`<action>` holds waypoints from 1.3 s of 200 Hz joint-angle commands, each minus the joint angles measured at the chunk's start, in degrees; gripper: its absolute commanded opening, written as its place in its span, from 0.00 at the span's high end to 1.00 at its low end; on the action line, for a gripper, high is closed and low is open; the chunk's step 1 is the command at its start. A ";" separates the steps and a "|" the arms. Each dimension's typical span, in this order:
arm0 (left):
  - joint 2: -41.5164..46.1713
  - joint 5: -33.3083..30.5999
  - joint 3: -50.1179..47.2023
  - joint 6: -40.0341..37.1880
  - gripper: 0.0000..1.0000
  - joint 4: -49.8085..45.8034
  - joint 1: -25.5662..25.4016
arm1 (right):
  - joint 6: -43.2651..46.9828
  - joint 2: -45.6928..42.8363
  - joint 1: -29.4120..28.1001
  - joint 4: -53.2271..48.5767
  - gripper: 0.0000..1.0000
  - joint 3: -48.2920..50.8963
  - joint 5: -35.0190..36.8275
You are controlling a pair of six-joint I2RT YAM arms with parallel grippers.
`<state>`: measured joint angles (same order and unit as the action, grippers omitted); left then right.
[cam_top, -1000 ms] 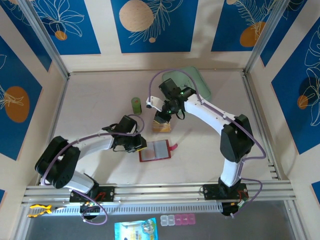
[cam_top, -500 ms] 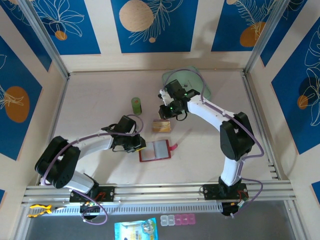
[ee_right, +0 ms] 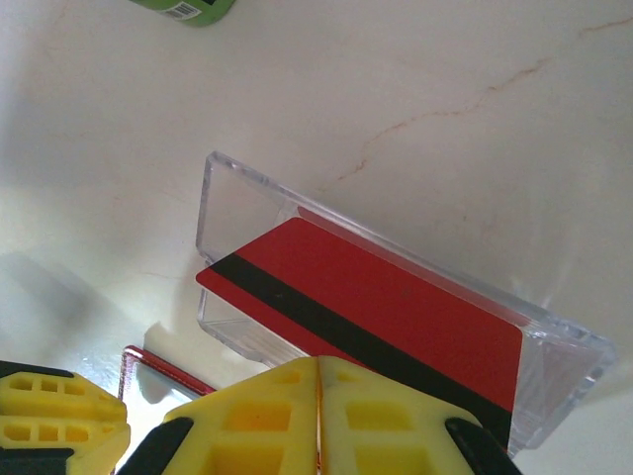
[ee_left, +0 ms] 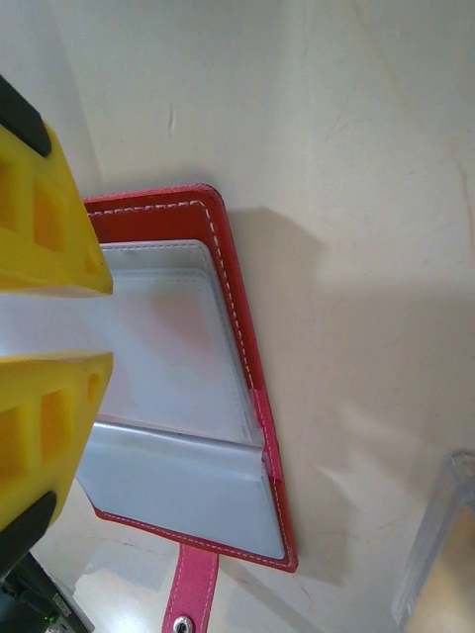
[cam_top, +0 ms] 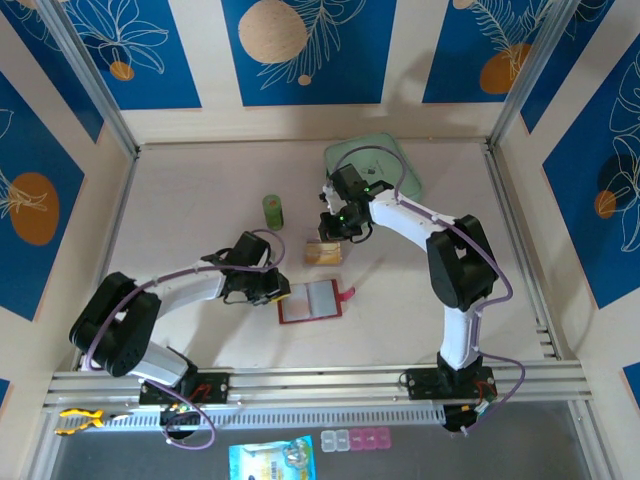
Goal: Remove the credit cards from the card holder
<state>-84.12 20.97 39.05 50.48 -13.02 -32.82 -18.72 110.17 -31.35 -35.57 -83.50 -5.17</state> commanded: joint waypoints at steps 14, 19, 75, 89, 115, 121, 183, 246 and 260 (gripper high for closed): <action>0.36 1.09 -0.37 -1.26 0.79 -0.16 0.71 | -0.99 0.79 0.30 -1.00 0.90 -1.36 0.08; 0.42 1.04 -0.43 -1.27 0.79 -0.13 0.71 | -1.02 0.88 0.31 -0.91 0.90 -1.39 0.36; 1.97 0.66 -1.03 -1.26 0.79 -0.69 0.84 | -0.95 1.97 0.94 -0.71 0.90 -4.62 3.12; 2.19 0.54 -1.17 -1.26 0.79 -0.86 0.84 | -0.66 2.30 1.11 -0.82 0.89 -5.91 3.89; 2.44 0.56 -1.43 -1.16 0.79 -0.87 0.87 | -0.14 3.13 1.58 -1.81 0.89 -8.36 3.97; 2.53 0.56 -1.52 -1.17 0.79 -0.82 0.89 | -0.17 3.23 1.71 -1.91 0.89 -8.77 4.03; 2.29 0.65 -1.43 -1.13 0.79 -0.77 0.92 | -0.20 5.13 1.66 -1.87 0.89 -9.29 2.81; 2.03 0.73 -1.26 -1.08 0.79 -0.66 0.94 | -0.54 5.38 1.58 -0.90 0.89 -7.15 2.02; 1.86 0.73 -1.20 -1.17 0.79 -0.68 0.91 | -0.52 5.11 1.64 -0.90 0.89 -7.29 2.19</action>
<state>-82.65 20.97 38.35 50.48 -12.93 -32.56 -18.98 115.33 -29.85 -36.18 -91.39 -1.74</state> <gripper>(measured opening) 0.208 0.113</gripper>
